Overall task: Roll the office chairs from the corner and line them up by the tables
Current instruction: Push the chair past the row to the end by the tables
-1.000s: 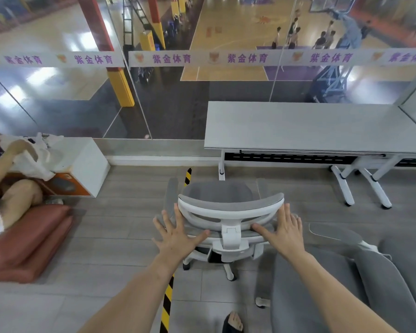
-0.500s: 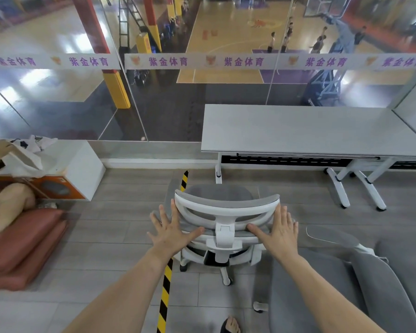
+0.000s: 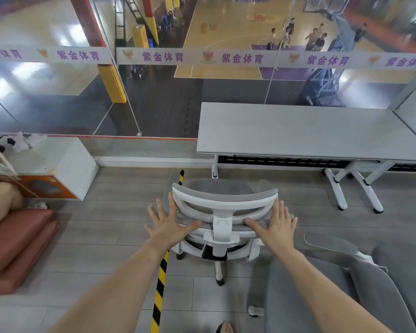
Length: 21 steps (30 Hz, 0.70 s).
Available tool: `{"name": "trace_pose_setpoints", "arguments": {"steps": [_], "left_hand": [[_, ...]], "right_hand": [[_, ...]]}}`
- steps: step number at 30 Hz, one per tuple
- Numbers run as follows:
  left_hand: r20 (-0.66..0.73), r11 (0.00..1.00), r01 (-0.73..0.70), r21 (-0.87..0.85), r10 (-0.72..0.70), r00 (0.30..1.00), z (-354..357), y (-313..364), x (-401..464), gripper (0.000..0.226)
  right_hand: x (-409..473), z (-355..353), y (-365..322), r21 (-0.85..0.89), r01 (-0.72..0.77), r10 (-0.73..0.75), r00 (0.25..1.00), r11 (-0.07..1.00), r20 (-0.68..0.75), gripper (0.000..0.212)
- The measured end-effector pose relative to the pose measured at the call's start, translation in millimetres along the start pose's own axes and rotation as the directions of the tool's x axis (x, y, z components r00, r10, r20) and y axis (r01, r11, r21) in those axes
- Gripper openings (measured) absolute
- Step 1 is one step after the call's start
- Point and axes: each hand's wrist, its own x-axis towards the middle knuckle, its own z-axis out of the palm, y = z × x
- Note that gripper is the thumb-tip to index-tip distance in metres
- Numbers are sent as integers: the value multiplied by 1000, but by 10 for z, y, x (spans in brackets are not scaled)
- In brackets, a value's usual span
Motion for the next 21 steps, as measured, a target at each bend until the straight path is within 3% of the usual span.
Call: {"name": "trace_pose_setpoints", "arguments": {"steps": [21], "left_hand": [[-27,996,84,-17,-84,996,-122,370,600,142]], "right_hand": [[974,-26,-60,9,75,-75,997,997,24,132]]}}
